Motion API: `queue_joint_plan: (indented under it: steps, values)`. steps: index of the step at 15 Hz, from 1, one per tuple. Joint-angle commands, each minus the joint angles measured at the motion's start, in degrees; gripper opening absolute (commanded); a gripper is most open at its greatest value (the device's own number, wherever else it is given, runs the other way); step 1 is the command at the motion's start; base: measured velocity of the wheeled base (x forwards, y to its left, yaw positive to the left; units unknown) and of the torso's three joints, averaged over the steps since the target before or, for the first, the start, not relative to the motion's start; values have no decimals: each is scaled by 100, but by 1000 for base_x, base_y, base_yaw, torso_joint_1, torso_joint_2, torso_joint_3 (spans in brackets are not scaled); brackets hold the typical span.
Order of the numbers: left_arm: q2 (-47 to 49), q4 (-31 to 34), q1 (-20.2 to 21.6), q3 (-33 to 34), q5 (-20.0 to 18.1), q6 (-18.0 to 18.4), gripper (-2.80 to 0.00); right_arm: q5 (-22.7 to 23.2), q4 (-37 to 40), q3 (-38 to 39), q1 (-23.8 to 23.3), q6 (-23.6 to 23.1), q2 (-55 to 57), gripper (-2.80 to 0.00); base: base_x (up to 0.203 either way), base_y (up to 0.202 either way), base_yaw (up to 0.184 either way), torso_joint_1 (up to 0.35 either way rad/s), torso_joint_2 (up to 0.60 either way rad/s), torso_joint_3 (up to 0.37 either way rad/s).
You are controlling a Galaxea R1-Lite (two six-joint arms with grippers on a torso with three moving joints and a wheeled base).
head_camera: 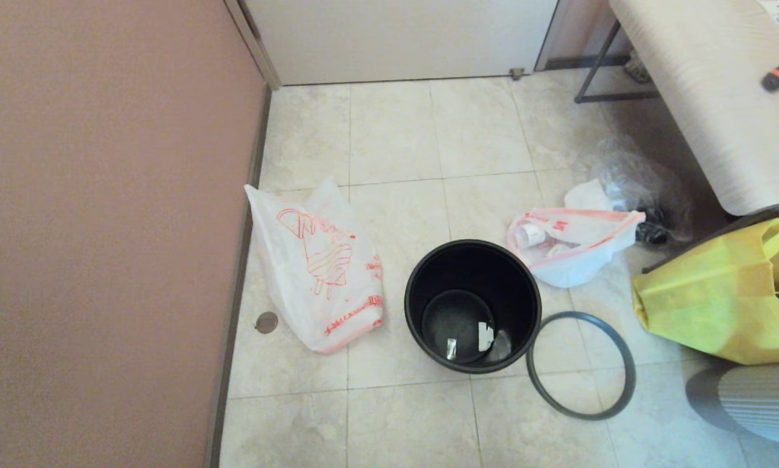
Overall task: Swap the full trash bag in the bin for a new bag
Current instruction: Pick up a new trash bag
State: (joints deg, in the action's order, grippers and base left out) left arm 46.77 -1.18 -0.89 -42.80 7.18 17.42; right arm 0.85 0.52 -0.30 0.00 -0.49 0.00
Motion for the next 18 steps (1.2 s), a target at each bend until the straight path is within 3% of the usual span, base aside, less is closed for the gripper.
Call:
queue_joint_plan:
  steps: [1,4,7,11,18]
  values:
    - [773,-10,-296,-134,268,68,-280,3,0,3,-1,3,9,-280,0,0,0,0,0,0]
    - [1463,-64,-1397,-82,1103,50,-280,3,0,-3,-1,-4,9,-280,0,0,0,0,0,0]
    - [2575,-573,-2086,112,1857,-316,-280,3,0,4,0,-4,9,-280,0,0,0,0,0,0]
    - [4198,-1833,-2303,380,2124,-476,-280,3,0,1,-1,-3,9,-280,0,0,0,0,0,0]
    - [6861,-3784,-2169,423,2146,-385,-280,3,0,0,-6,2,9,-280,0,0,0,0,0,0]
